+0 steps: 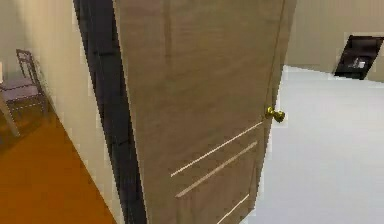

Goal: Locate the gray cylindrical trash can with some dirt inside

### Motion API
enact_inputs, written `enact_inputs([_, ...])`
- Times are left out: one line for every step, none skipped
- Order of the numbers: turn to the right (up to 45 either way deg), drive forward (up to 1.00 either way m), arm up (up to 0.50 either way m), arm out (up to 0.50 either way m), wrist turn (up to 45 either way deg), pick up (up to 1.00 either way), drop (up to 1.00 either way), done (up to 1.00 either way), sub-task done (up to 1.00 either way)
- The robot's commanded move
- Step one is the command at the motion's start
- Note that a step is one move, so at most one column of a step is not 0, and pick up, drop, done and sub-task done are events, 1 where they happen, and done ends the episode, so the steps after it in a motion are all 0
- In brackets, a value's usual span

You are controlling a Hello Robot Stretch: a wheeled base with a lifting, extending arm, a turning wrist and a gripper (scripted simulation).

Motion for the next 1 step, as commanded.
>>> enact_inputs([45.0, 0.00, 0.00, 0.00, 0.0, 0.00, 0.00, 0.00, 0.00])
